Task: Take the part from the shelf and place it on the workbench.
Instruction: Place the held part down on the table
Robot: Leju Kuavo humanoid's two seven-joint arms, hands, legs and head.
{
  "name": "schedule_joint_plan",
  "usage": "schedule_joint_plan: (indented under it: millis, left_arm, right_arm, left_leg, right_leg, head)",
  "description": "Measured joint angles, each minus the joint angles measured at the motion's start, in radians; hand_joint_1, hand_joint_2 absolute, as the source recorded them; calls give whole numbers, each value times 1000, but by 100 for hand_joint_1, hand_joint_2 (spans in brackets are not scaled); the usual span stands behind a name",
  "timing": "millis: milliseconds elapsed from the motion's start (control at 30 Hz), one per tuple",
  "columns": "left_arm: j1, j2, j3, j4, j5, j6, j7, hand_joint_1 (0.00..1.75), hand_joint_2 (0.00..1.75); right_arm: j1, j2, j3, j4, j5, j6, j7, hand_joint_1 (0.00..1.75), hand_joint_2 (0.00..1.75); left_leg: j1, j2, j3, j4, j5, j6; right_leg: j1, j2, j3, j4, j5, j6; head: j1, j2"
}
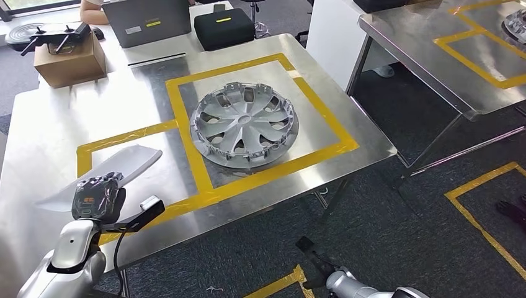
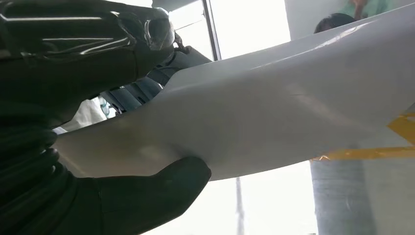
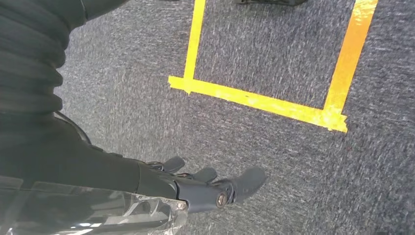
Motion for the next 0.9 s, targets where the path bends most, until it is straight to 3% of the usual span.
schedule_joint_plan:
  millis: [67,133,167,200,233,333,400,467,533,567,633,700,733,800,867,900]
  left_arm:
    - [0,2,9,0,1,1,0,175,175]
    - [3,5,16,0,1,1,2,175,175]
    - [6,6,19,0,1,2,2,175,175]
    - [8,7,23,0,1,2,2,175,175]
    - [10,7,26,0,1,3,2,175,175]
    - [6,11,34,0,1,4,2,175,175]
    - [3,12,37,-1,1,4,2,87,175]
    - [4,13,38,-2,0,5,2,0,175]
    - [3,13,40,-5,-2,8,2,0,175]
    - [2,12,40,-8,-5,11,2,0,175]
    - [4,12,41,-11,-9,19,3,0,175]
    - [11,11,43,-12,-10,23,3,0,175]
    - [14,11,46,-12,-10,24,3,0,175]
    - [17,10,52,-12,-10,25,2,0,175]
    - [17,9,57,-12,-10,25,2,0,175]
    - [17,9,59,-11,-11,25,2,0,175]
  right_arm:
    - [0,-1,-2,0,4,0,1,0,175]
    - [0,-1,-4,0,6,0,1,0,175]
    - [1,-1,-6,0,7,0,1,0,175]
    - [1,-1,-7,0,7,0,1,0,175]
    - [1,-1,-9,0,7,1,1,0,175]
    - [1,0,-11,0,7,2,1,0,175]
    - [1,0,-13,0,7,3,1,0,87]
    - [1,1,-15,0,7,4,1,0,0]
    - [2,1,-16,0,7,4,1,0,0]
    - [2,1,-17,0,7,4,1,0,0]
    - [3,0,-18,0,7,4,1,0,0]
    - [7,1,-20,1,7,4,1,0,0]
    - [10,1,-21,2,7,4,2,0,0]
    - [12,2,-23,3,7,4,3,0,0]
    - [11,2,-25,4,8,3,4,0,0]
    - [11,2,-25,5,8,3,4,0,0]
  left_leg:
    - [4,2,-31,68,-44,-13]
    - [9,3,-96,208,-108,-23]
    - [11,4,-127,269,-126,-26]
    - [14,6,-144,298,-127,-27]
    - [16,7,-141,284,-106,-27]
    - [16,8,-45,81,-3,-16]
    - [12,7,-5,4,15,-7]
    - [10,6,-3,-3,12,1]
    - [14,6,-1,-8,17,13]
    - [15,7,0,-11,20,19]
    - [13,7,-1,-12,21,25]
    - [10,7,-2,-11,22,26]
    - [9,6,-2,-11,22,26]
    - [9,5,-1,-8,20,24]
    - [5,4,-3,-2,17,17]
    - [3,4,-4,-1,17,13]
  right_leg:
    - [-6,0,5,-5,2,-10]
    - [-6,0,7,-5,0,-15]
    - [-6,0,8,-5,0,-15]
    - [-6,0,9,-5,0,-15]
    - [-6,1,10,-4,-1,-15]
    - [-3,3,17,-4,-5,-13]
    - [1,4,13,-3,-6,-6]
    - [1,4,9,-3,-6,4]
    - [0,1,-5,22,-21,8]
    - [0,0,-26,65,-43,6]
    - [0,-1,-94,213,-105,-5]
    - [0,-1,-147,325,-141,-2]
    - [0,-1,-143,320,-135,4]
    - [-1,-2,-76,190,-85,21]
    - [1,-4,-2,51,-39,22]
    - [3,-4,15,18,-29,17]
  head:
    - [0,0]
    - [0,0]
    - [0,0]
    - [0,0]
    - [0,0]
    - [0,0]
    - [0,0]
    - [0,0]
    - [0,0]
    - [0,0]
    - [0,0]
    - [0,0]
    - [0,0]
    - [0,0]
    - [0,0]
    - [0,0]
